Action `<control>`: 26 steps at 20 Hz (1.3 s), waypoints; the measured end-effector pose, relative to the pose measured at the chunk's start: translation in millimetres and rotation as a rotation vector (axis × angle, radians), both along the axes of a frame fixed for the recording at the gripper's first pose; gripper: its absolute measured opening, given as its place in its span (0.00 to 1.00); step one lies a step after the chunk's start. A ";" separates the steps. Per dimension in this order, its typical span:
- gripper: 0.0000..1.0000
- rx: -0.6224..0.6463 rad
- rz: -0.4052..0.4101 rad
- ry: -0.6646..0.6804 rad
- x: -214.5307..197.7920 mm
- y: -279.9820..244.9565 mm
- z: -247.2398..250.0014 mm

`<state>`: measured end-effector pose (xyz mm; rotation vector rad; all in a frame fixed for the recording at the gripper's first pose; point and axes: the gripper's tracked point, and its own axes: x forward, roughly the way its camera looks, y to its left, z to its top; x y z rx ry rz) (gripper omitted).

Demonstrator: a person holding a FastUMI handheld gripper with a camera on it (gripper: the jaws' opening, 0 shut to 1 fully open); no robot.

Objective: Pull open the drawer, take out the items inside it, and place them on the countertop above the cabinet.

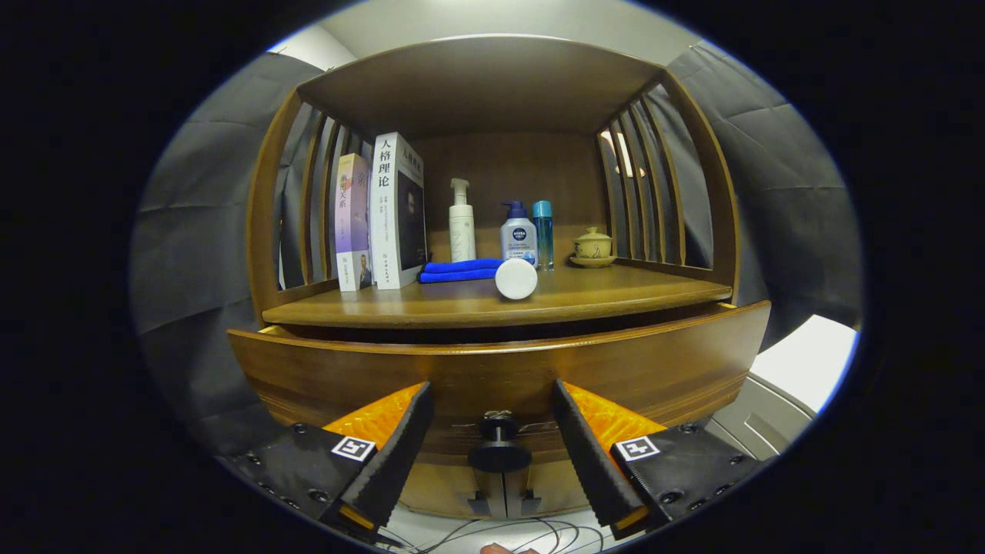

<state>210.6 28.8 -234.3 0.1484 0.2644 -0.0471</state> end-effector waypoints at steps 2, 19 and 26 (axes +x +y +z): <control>0.97 -0.001 -0.001 -0.003 9.1 -0.6 -0.8; 0.96 0.000 -0.031 -0.024 31.5 -14.1 13.1; 0.96 -0.037 -0.049 -0.181 -11.7 -42.3 118.1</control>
